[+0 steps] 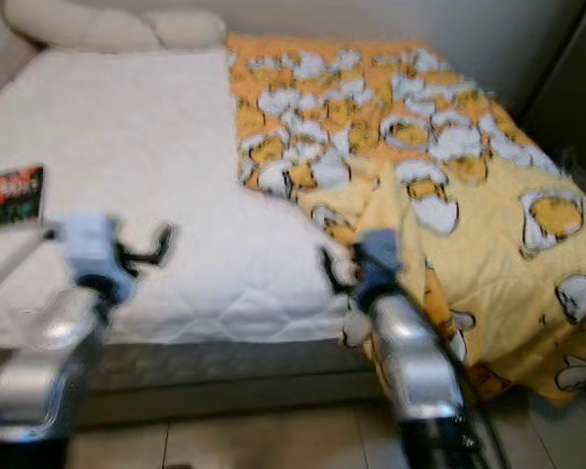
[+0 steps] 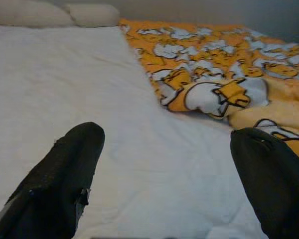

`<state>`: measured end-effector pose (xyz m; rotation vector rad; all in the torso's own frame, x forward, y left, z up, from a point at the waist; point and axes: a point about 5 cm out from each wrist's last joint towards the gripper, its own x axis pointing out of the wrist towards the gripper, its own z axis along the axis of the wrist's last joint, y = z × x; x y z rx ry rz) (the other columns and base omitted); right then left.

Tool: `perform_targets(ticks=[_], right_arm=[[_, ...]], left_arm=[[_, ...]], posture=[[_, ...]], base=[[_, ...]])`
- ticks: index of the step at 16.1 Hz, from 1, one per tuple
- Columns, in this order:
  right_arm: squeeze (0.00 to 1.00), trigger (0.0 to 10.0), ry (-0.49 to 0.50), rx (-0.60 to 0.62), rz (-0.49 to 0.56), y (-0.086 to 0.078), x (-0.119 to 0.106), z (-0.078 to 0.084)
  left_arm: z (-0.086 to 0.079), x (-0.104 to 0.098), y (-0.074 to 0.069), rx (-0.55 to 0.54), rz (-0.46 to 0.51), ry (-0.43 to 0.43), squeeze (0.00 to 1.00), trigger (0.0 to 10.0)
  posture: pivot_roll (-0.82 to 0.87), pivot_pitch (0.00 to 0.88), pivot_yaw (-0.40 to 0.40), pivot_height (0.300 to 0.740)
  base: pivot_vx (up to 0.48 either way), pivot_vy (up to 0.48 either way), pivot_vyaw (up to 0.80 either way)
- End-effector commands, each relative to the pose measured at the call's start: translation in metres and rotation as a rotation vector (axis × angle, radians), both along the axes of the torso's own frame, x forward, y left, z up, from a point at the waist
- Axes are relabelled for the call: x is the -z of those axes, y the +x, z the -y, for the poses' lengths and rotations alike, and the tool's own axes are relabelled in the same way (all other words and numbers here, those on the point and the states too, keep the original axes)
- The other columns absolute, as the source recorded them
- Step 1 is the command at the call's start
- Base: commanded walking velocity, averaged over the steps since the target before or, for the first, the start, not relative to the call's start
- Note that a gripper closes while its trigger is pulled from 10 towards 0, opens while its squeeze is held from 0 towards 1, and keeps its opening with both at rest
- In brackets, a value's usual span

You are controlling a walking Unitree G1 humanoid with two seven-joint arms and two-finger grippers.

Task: Clean up the room

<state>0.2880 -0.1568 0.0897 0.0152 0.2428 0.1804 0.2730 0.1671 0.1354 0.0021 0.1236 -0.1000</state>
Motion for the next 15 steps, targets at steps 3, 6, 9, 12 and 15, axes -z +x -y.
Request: perform_targets(ticks=[3,6,9,12,15], right_arm=[[1.00,10.0,0.010,-0.021,0.015,0.0001,-0.0019,-0.0066],[1.00,10.0,0.004,-0.025,0.013,-0.0013,-0.0006,-0.0067],[1.00,10.0,-0.002,-0.030,0.011,-0.0025,0.0005,-0.0083],[1.00,10.0,-0.007,-0.035,0.010,-0.0031,0.0011,-0.0089],[1.00,10.0,-0.008,-0.040,0.012,-0.0036,0.0005,-0.0095]], left_arm=[[-0.0081,-0.0001,-0.0011,-0.019,0.003,0.022,0.48,10.0],[-0.0077,0.0002,-0.0018,-0.010,0.006,0.026,0.49,10.0],[-0.0079,0.0001,-0.0022,-0.005,0.008,0.029,0.48,10.0],[-0.0078,0.0001,-0.0025,-0.001,0.009,0.031,0.48,10.0],[-0.0080,-0.0012,-0.0033,0.006,0.016,0.043,0.44,10.0]], posture=[[0.03,0.000,-0.042,0.740],[0.03,0.000,-0.042,0.740],[0.03,0.000,-0.042,0.740],[0.03,0.000,-0.042,0.740],[0.03,0.000,-0.045,0.740]], base=[[0.300,0.000,0.00],[0.322,0.000,0.00],[0.350,0.000,0.00],[0.358,0.000,0.00],[0.320,0.000,0.00]])
